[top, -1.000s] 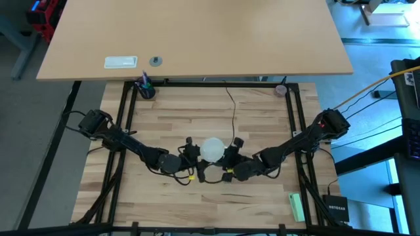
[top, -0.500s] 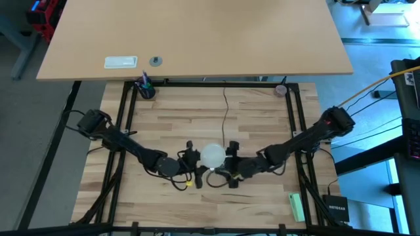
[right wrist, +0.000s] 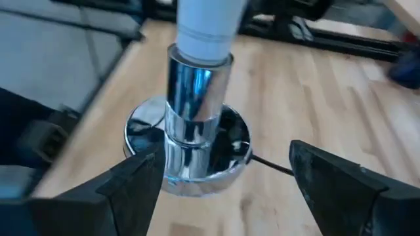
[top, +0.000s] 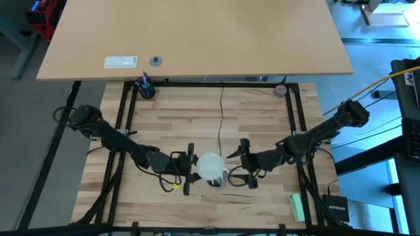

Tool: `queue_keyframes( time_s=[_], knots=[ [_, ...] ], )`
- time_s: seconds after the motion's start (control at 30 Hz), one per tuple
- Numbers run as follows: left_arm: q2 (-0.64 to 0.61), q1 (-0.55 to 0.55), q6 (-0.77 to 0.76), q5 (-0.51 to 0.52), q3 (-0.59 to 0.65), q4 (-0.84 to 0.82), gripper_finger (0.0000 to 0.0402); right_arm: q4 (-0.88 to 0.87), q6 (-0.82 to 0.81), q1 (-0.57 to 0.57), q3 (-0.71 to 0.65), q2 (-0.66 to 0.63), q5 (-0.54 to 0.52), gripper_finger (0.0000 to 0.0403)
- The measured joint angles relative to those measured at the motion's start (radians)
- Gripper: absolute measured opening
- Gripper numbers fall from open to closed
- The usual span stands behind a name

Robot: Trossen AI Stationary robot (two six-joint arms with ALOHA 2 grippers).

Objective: Screw lightbulb
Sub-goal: Remove the lightbulb from the lamp

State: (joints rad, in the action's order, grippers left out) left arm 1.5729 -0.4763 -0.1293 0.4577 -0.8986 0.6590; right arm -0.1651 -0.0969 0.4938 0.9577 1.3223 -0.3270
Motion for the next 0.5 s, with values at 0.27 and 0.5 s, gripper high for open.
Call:
queue_keyframes(
  time_s=[0.27, 0.5],
  knots=[
    [-0.080, 0.113, 0.020, -0.408, 0.000, 0.002, 0.0127, 0.158, -0.003, -0.010, 0.000, -0.032, 0.192, 0.0328],
    [-0.096, 0.255, -0.071, -0.856, 0.000, 0.023, 0.0127, 0.179, -0.080, -0.010, 0.000, -0.031, 0.192, 0.0328]
  ],
)
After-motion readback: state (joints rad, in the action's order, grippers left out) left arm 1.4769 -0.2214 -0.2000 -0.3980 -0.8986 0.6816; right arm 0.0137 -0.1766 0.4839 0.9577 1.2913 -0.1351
